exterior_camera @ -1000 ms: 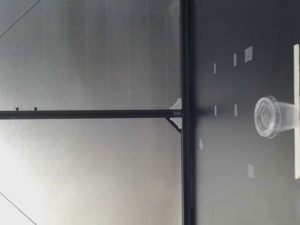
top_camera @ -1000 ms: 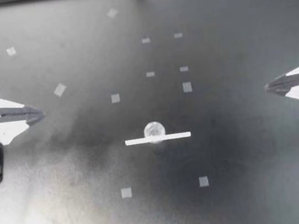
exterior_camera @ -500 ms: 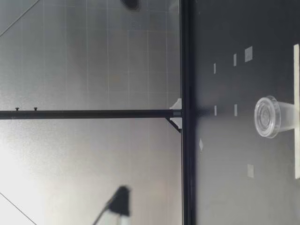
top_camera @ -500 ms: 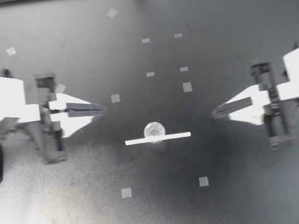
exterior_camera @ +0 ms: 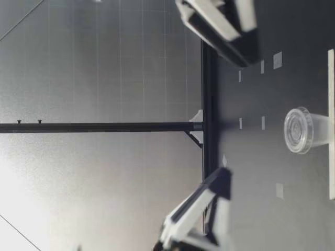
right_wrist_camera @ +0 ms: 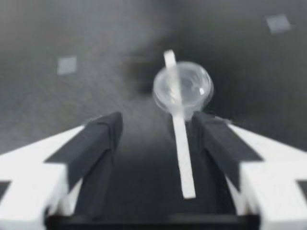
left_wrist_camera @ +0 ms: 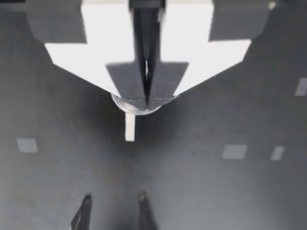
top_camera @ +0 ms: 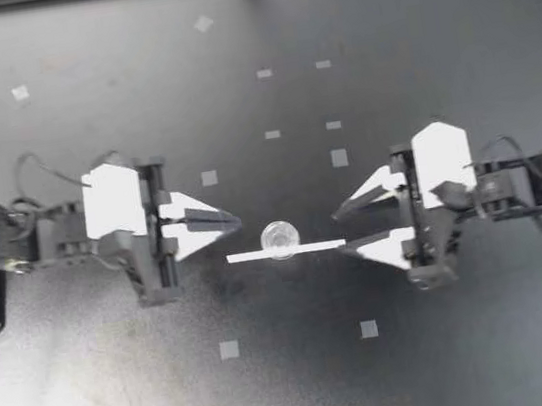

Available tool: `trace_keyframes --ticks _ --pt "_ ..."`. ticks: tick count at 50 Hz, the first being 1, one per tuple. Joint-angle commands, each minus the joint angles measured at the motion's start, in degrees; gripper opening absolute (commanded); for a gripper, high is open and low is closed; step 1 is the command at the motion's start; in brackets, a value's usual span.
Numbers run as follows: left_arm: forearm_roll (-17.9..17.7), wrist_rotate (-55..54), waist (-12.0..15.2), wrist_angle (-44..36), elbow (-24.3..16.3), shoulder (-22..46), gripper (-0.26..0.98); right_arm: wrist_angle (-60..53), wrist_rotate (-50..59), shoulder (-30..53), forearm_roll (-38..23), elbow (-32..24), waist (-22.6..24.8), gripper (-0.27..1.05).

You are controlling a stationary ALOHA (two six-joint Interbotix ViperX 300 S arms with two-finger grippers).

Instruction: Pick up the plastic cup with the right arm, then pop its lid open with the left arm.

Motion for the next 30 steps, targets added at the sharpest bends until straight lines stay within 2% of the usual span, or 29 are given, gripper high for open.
trace_keyframes --ticks 1,30 --pt "0.2 -0.1 -0.4 -0.8 -1.8 1.3 0.06 -0.4 0.3 1.8 1.1 -1.5 -0.4 0.68" --pt "0.3 -0.1 -0.4 -4.0 -2.8 6.8 0.06 -0.7 0.0 13.1 2.3 -8.6 -0.8 0.72"
